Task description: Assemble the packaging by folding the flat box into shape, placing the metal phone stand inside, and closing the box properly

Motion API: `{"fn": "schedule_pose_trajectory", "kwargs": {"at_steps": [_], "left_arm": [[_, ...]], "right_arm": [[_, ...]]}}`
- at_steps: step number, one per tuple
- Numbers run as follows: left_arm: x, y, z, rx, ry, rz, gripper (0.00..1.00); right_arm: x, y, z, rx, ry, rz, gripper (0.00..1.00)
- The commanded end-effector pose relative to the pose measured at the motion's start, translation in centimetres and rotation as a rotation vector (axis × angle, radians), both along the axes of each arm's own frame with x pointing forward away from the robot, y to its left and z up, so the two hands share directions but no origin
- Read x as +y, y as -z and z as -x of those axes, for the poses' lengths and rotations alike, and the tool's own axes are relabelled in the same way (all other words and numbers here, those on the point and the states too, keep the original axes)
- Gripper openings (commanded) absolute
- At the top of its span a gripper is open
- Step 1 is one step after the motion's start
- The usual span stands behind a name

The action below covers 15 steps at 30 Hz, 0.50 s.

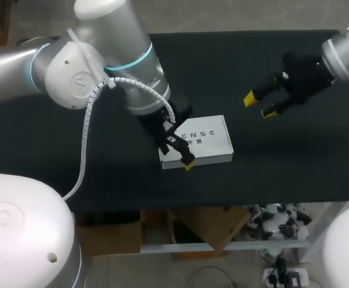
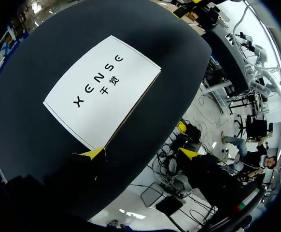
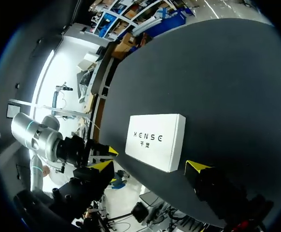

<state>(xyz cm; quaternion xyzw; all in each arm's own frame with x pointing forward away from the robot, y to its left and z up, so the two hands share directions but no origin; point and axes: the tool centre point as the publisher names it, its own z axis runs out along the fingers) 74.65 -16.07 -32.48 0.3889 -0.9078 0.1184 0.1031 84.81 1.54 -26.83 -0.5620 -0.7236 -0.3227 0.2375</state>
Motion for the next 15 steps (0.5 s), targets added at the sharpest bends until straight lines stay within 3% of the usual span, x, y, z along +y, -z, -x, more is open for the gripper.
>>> {"fn": "schedule_pose_trajectory", "kwargs": {"at_steps": [1, 12, 15], "left_arm": [[-2.0, 0.3, 0.8, 0.017, -0.073, -0.069, 1.00], [-4.4, 0.8, 4.2, 0.042, -0.310, -0.119, 1.00], [-4.8, 1.0, 5.3, 0.041, -0.405, -0.133, 1.00]], "right_arm": [[-2.0, -0.7, 0.6, -0.133, 0.037, -0.042, 1.00], [-5.6, -0.5, -0.3, -0.376, -0.076, -0.052, 1.00], [-5.9, -0.4, -0.6, -0.374, -0.077, -0.017, 1.00]]}}
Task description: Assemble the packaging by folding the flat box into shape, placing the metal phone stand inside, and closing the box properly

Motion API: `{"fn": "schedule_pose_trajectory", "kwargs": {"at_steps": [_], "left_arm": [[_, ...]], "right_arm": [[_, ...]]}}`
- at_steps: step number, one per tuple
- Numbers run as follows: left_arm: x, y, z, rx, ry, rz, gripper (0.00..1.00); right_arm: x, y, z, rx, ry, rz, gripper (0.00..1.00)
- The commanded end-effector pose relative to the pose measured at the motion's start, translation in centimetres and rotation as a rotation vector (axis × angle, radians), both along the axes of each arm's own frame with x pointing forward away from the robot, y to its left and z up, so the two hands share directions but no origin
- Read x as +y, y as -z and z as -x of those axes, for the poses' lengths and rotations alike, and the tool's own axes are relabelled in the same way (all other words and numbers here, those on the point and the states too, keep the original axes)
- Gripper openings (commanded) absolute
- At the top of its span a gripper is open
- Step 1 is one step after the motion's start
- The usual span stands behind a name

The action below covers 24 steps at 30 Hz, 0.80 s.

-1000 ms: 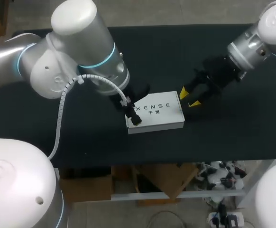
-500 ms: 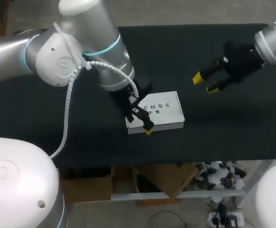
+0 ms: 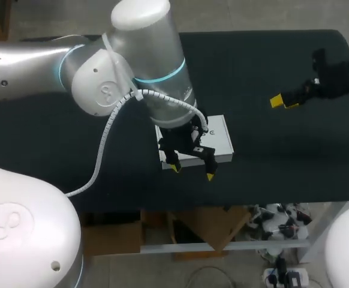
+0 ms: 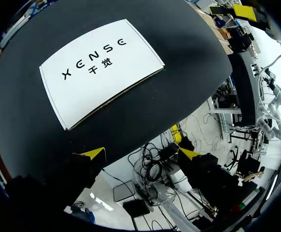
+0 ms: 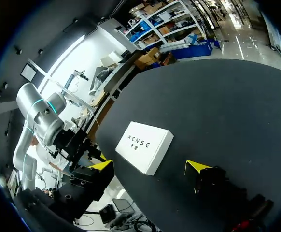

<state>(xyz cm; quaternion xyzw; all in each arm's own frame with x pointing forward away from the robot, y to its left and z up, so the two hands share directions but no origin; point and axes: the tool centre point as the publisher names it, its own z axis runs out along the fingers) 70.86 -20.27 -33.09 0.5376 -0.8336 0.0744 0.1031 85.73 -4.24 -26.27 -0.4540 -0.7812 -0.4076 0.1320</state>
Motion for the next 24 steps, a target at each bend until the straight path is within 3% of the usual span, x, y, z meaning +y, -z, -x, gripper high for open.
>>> {"fn": "schedule_pose_trajectory", "kwargs": {"at_steps": [1, 2, 19, 24], "left_arm": [[-0.7, 0.4, 1.7, -0.040, -0.110, -0.067, 1.00], [-0.8, 0.6, 2.1, -0.046, -0.152, -0.091, 1.00], [-0.8, 0.6, 2.1, -0.046, -0.152, -0.091, 1.00], [-1.4, 1.4, 2.0, -0.056, -0.221, -0.083, 1.00]], "right_arm": [[-0.1, 0.1, 0.3, -0.027, 0.036, -0.007, 1.00], [-0.1, 0.1, 0.3, -0.027, 0.036, -0.007, 1.00], [-0.1, 0.1, 0.3, -0.027, 0.036, -0.007, 1.00], [-1.7, -1.0, -0.4, -0.244, 0.085, -0.018, 1.00]]}}
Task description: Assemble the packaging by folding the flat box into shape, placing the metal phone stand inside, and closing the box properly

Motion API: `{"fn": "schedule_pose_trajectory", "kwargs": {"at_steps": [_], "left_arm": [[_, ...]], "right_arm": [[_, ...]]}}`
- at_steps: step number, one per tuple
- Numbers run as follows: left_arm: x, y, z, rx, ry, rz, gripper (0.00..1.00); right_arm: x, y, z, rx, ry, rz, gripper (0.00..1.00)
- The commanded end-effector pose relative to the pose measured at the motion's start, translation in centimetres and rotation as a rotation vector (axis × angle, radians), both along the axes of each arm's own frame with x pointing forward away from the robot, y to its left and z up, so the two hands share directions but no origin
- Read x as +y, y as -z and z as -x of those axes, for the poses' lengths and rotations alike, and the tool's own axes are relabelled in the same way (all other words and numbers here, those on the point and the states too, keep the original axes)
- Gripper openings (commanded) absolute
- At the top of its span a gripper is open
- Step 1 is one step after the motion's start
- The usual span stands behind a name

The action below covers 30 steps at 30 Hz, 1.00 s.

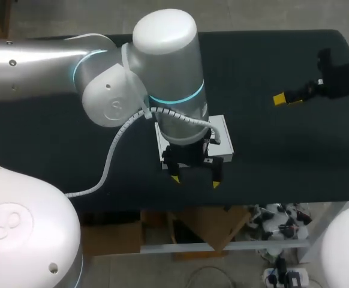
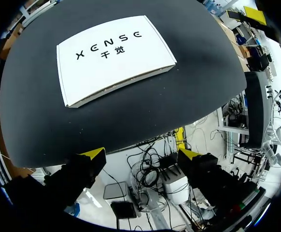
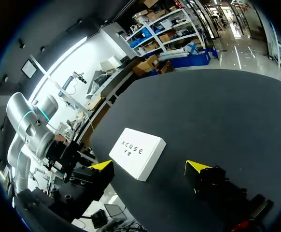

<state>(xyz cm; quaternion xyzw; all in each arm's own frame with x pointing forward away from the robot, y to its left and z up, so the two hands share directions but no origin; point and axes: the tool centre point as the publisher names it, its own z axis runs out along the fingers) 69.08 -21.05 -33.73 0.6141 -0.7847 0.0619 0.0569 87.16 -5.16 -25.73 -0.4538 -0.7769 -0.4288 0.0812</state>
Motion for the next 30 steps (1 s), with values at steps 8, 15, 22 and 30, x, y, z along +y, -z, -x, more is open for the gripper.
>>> {"fn": "schedule_pose_trajectory", "kwargs": {"at_steps": [8, 15, 22, 30], "left_arm": [[-2.0, 2.1, 0.2, -0.025, -0.090, -0.024, 1.00], [-2.9, 3.7, -0.9, -0.047, -0.110, -0.065, 1.00], [-2.9, 4.5, -2.1, -0.060, -0.117, -0.090, 1.00], [-2.5, 5.3, -3.6, -0.087, -0.157, -0.119, 1.00]], "right_arm": [[-2.6, -0.3, -0.9, -0.357, 0.069, -0.010, 1.00], [-2.8, 1.7, -3.3, -0.439, 0.132, 0.052, 1.00], [-3.3, 2.3, -5.2, -0.464, 0.147, 0.057, 1.00], [-4.4, 2.5, -6.7, -0.486, 0.154, 0.038, 1.00]]}}
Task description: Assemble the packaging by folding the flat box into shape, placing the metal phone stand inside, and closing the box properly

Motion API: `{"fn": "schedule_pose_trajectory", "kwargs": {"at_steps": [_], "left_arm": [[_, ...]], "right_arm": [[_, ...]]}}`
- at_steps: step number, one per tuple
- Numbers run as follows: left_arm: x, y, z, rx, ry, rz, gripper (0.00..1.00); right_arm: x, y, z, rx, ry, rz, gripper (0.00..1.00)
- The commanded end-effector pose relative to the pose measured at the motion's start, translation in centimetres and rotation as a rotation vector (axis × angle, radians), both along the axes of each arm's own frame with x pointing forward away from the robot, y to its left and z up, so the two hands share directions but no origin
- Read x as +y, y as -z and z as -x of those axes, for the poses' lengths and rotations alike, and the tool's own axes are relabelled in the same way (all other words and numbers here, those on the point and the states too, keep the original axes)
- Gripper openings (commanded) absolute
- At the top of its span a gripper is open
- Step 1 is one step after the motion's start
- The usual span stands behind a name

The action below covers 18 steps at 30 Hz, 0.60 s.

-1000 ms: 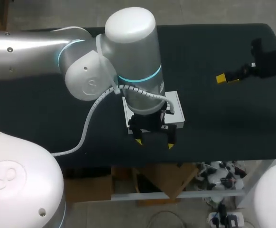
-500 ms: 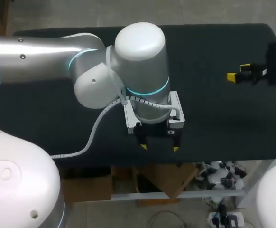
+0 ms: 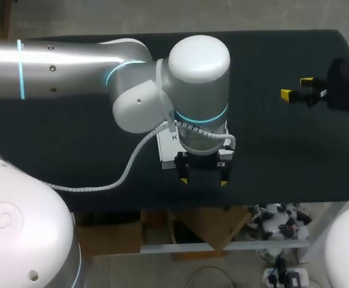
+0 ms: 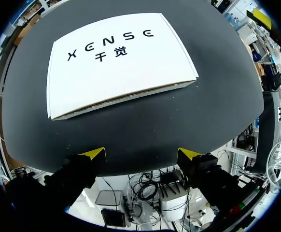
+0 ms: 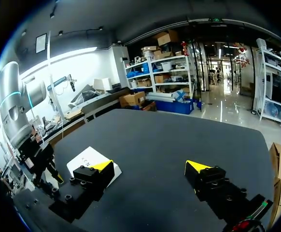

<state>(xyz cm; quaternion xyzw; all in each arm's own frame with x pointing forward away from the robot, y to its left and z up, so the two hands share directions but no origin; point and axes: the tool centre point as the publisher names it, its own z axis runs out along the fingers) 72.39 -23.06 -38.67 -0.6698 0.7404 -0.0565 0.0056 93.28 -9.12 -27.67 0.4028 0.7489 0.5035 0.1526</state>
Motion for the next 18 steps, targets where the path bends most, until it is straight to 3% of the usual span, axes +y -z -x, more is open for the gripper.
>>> {"fn": "schedule_pose_trajectory", "kwargs": {"at_steps": [1, 18], "left_arm": [[-0.4, 0.5, -0.5, -0.009, -0.027, -0.041, 1.00], [0.9, 1.5, -4.7, -0.009, -0.123, -0.041, 1.00]], "right_arm": [[-0.5, 0.6, -0.8, -0.009, -0.011, -0.022, 1.00], [-0.5, 0.7, -1.0, -0.005, -0.014, -0.021, 1.00]]}}
